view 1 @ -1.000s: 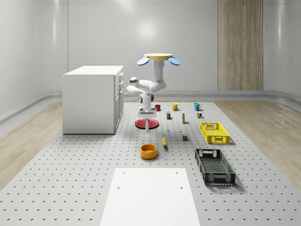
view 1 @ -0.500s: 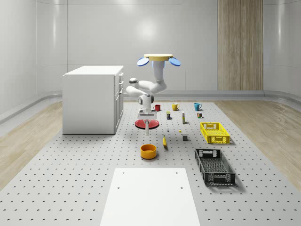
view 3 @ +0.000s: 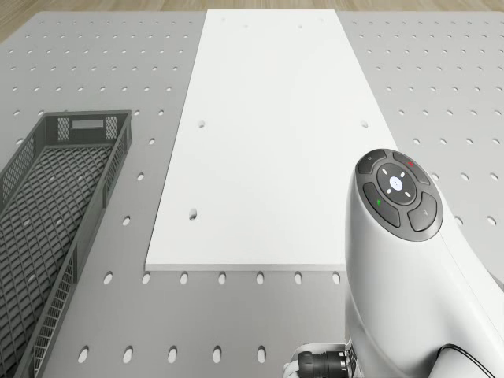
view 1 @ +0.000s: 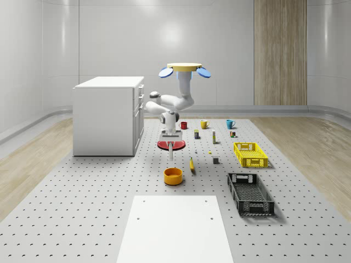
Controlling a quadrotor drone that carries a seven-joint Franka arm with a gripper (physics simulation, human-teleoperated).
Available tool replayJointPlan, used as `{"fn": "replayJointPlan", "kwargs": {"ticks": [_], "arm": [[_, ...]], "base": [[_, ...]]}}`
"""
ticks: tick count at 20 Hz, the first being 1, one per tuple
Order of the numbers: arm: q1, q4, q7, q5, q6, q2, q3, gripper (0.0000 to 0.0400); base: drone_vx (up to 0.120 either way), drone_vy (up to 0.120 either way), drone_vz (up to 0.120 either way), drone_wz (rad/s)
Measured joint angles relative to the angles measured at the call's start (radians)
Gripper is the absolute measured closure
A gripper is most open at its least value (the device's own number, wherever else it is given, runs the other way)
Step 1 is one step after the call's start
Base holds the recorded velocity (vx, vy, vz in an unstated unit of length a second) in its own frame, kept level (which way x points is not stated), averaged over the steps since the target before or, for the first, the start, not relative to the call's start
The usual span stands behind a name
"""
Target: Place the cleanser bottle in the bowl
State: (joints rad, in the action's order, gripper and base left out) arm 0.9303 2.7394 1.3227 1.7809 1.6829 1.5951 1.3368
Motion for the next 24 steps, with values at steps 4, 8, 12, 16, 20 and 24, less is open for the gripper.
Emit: {"fn": "replayJointPlan", "kwargs": {"ticks": [4, 8, 12, 16, 20, 24], "arm": [[0.0, 0.0, 0.0, -0.001, 0.001, 0.001, 0.0, 0.0245], [0.001, 0.0, 0.0, -0.001, 0.002, 0.002, 0.0, 0.0245], [0.001, 0.0, 0.001, -0.001, 0.003, 0.003, 0.0, 0.0245], [0.001, 0.0, 0.001, -0.002, 0.004, 0.004, 0.0, 0.0245], [0.001, 0.0, 0.001, -0.002, 0.004, 0.005, 0.0, 0.0245], [0.001, 0.0, 0.001, -0.002, 0.005, 0.005, 0.0, 0.0245]], "base": [[0.09, 0.0, 0.0, 0.0], [0.04, 0.01, 0.0, 0.0], [0.0, 0.08, 0.0, 0.0], [0.0, 0.0, -0.12, 0.0], [0.0, 0.0, -0.12, 0.0], [0.0, 0.0, -0.12, 0.0]]}}
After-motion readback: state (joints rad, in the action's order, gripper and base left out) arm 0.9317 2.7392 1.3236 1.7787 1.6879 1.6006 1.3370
